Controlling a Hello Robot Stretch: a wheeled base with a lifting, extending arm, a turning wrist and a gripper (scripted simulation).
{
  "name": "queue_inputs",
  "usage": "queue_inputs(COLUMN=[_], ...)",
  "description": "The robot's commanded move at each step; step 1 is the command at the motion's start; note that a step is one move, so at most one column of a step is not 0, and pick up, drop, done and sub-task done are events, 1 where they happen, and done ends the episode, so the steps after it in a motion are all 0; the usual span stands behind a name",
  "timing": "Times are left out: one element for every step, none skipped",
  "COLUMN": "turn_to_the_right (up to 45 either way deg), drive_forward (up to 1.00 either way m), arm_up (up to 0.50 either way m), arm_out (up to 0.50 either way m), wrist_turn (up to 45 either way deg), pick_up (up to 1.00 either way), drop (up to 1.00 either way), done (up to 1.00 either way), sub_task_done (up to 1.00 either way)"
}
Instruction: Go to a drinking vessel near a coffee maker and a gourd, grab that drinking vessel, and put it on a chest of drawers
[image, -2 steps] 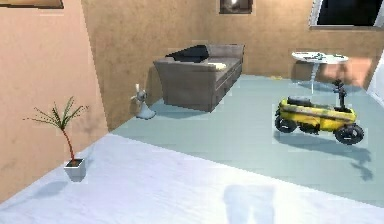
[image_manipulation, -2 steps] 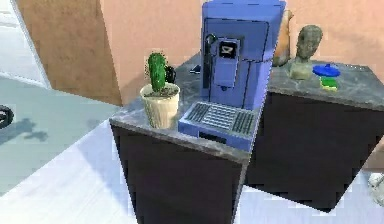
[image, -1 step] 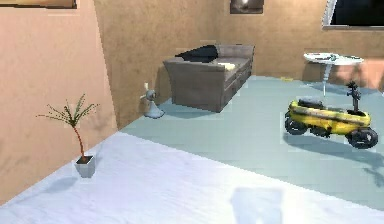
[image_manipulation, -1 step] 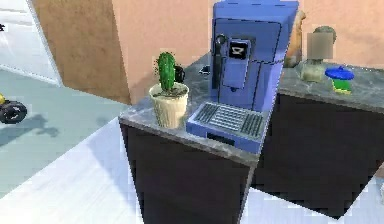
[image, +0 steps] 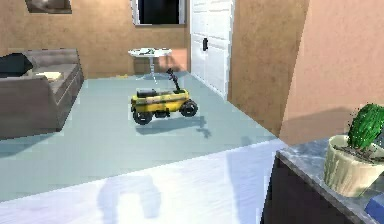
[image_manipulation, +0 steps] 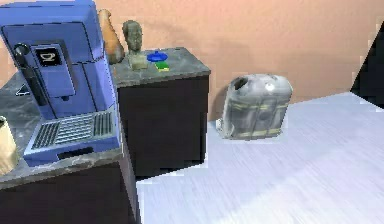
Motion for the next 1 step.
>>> queue_inputs(turn_to_the_right=[9.0], drive_forward=[0.0], arm_up=[0.0], arm_out=[0.0], wrist_turn=[0.0], pick_up=[0.0], drop=[0.0], done=[0.0], sub_task_done=[0.0])
